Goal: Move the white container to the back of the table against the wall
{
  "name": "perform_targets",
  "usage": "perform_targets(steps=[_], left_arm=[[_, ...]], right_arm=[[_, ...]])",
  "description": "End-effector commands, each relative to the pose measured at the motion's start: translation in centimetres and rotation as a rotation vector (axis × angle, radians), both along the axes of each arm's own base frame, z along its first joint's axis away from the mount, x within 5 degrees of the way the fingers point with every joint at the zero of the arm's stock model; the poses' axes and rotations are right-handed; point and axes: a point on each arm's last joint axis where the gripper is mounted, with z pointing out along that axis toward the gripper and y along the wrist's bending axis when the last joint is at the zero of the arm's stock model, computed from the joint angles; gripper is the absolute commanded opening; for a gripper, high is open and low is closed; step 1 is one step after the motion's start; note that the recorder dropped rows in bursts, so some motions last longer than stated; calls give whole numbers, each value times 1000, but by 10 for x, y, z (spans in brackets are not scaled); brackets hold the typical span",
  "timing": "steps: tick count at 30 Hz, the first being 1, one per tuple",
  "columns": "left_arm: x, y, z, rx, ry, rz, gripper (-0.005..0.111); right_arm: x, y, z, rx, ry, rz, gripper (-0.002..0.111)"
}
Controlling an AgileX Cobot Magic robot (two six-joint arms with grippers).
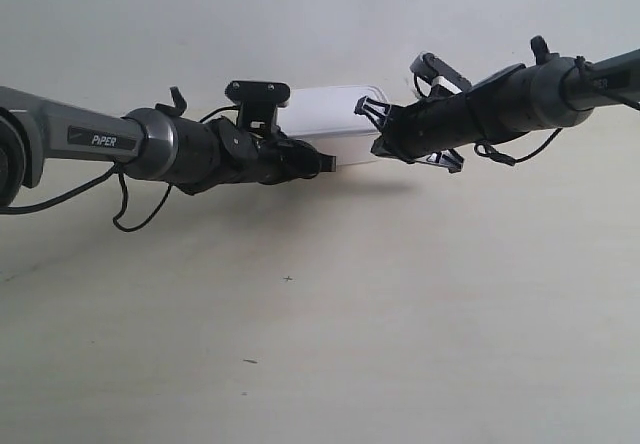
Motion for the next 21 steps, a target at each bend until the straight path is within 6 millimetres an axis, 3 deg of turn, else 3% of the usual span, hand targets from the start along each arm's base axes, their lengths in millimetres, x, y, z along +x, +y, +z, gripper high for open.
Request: perform_targets(steps=[1,15,21], left_arm=[[4,2,4,31,-46,-5,0],[4,3,4,72,-67,-37,0],[-3,-2,7,264,-44,-276,0]], right_arm=[[4,1,-2,-4,-8,17,0],[8,4,-8,8,-1,35,0],[8,4,-8,7,-1,37,0]])
